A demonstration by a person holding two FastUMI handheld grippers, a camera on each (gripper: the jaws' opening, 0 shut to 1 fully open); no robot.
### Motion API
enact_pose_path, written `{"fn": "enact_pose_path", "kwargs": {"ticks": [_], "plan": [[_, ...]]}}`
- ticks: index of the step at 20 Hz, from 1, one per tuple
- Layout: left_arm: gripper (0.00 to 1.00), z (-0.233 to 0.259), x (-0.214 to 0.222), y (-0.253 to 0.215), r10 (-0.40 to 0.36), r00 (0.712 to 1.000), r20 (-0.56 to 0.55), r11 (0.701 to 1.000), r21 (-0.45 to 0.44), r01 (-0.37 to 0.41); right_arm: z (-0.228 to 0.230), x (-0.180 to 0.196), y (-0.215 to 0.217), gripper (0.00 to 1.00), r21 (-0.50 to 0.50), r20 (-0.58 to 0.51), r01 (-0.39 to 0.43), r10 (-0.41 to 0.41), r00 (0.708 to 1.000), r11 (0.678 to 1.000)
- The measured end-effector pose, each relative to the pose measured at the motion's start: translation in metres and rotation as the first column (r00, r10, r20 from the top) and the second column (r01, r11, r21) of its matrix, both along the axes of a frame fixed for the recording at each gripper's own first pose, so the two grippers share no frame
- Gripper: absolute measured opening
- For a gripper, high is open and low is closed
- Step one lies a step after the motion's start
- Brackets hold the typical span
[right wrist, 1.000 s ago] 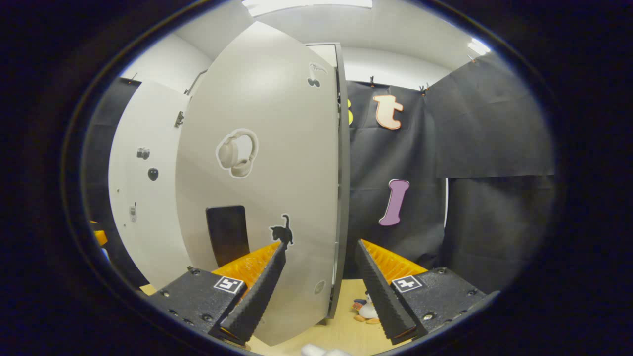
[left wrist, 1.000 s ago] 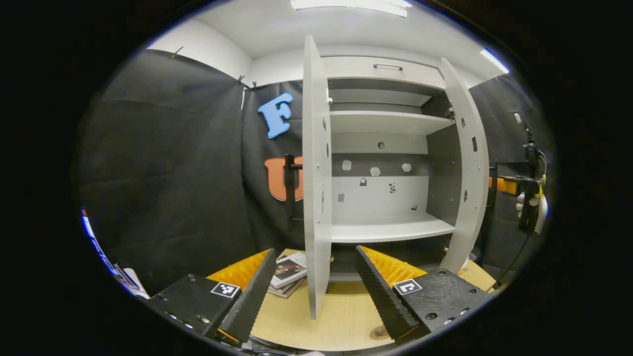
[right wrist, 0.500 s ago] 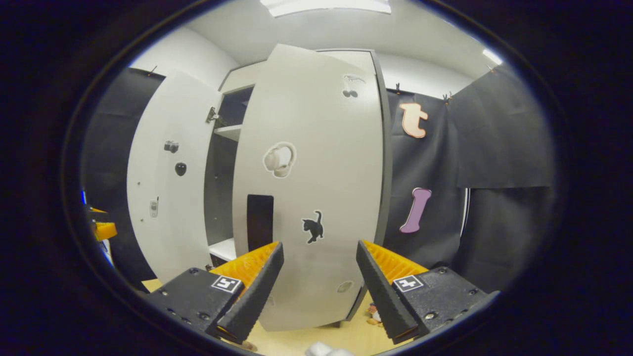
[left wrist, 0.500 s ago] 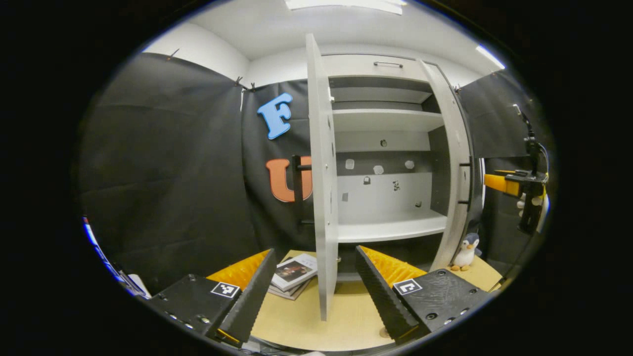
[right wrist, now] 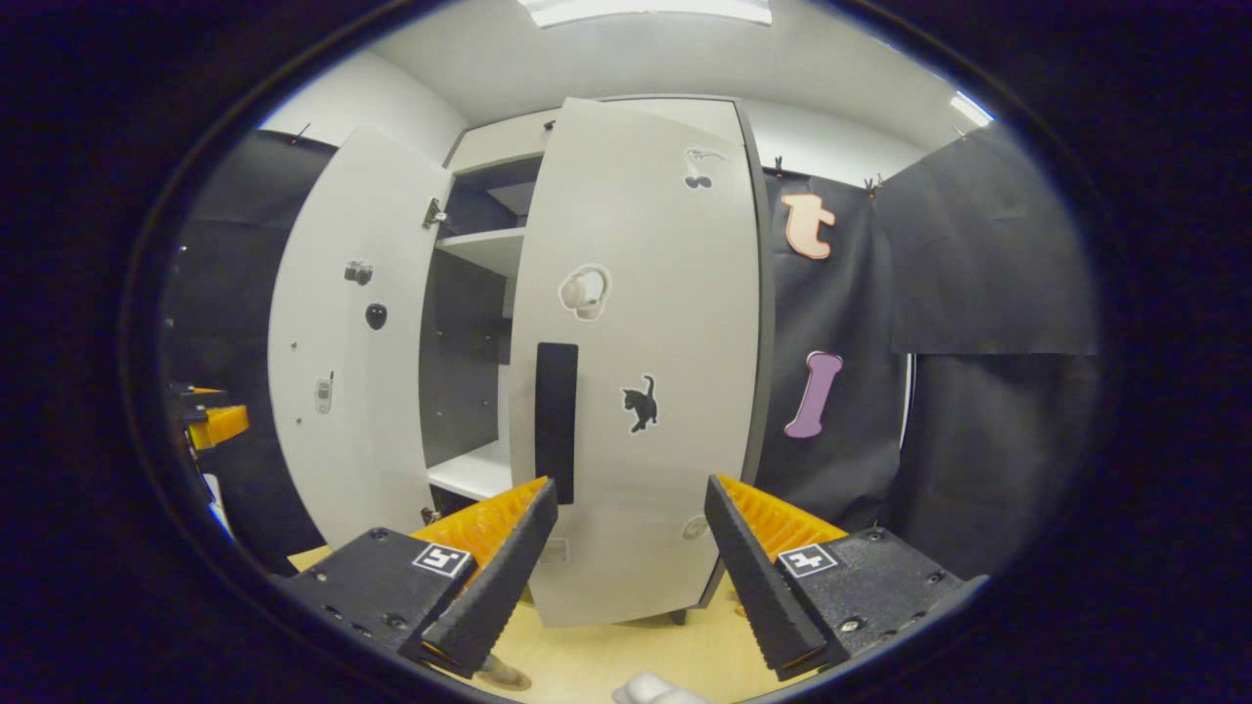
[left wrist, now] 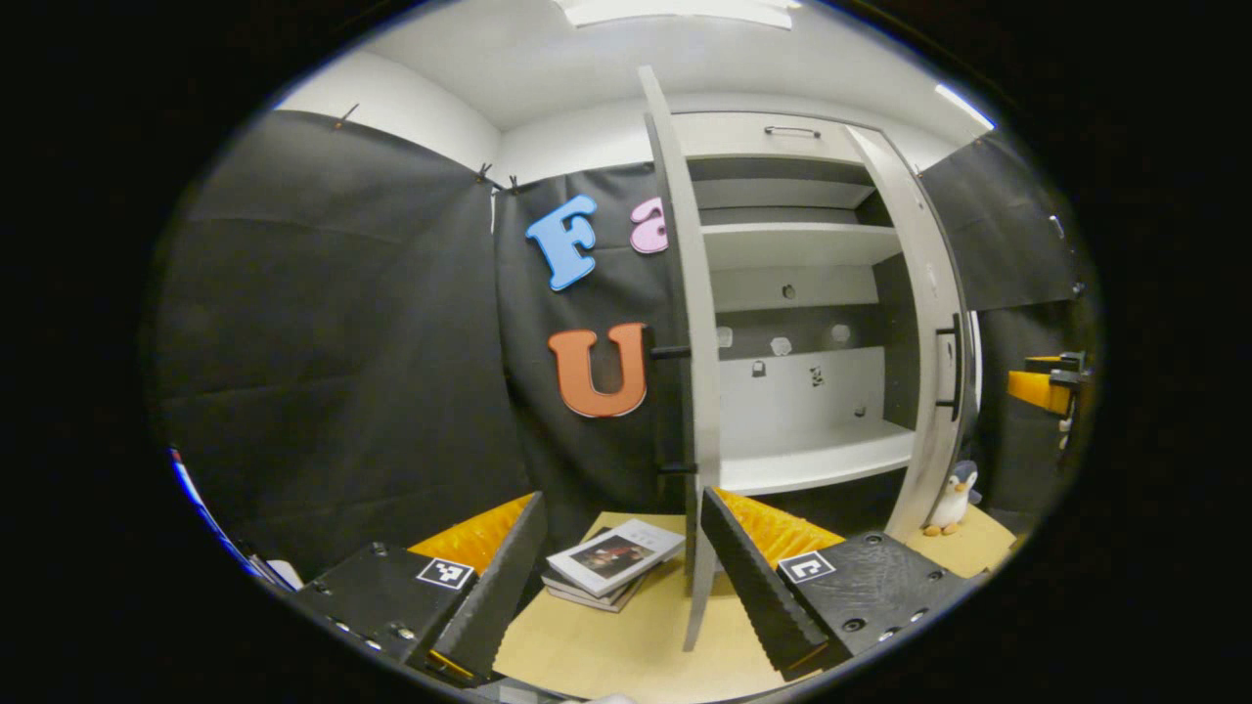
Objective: Grasp the bottle in the cabinet with the left hand and place it on the coaster, then close the right door with the right hand and the left door with the left hand.
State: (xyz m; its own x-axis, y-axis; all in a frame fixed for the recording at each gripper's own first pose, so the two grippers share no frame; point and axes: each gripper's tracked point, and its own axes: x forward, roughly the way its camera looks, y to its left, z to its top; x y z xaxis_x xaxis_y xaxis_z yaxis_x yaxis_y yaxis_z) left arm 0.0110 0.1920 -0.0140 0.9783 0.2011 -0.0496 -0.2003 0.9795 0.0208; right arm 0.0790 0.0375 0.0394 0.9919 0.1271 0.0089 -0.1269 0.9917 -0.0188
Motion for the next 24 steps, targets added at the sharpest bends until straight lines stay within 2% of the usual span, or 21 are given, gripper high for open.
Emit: {"fn": "enact_pose_path", "kwargs": {"ticks": [6,12,19,22,24], "plan": [[0.96,0.0,0.037,0.06,0.052,0.999,0.014,0.999,0.01,-0.052,-0.046,-0.032,0.006,0.99,0.017,-0.102,0.039,-0.038,0.994,0.999],[0.96,0.003,0.066,0.09,0.075,0.997,0.027,0.997,0.027,-0.076,-0.067,-0.055,-0.004,0.99,0.012,-0.161,0.095,-0.092,0.983,0.995],[0.97,0.007,0.09,0.069,0.021,0.999,0.037,1.0,-0.004,-0.021,-0.074,-0.068,-0.01,0.99,0.031,-0.186,0.107,-0.099,0.977,0.994],[0.97,0.013,0.095,0.053,-0.008,0.999,0.04,1.0,0.019,0.008,-0.072,-0.07,-0.012,1.0,0.044,-0.185,0.101,-0.091,0.978,0.994],[0.96,0.018,0.095,0.054,0.011,0.999,0.051,0.999,0.044,-0.014,-0.071,-0.07,-0.011,0.99,0.062,-0.188,0.087,-0.074,0.979,0.994]]}}
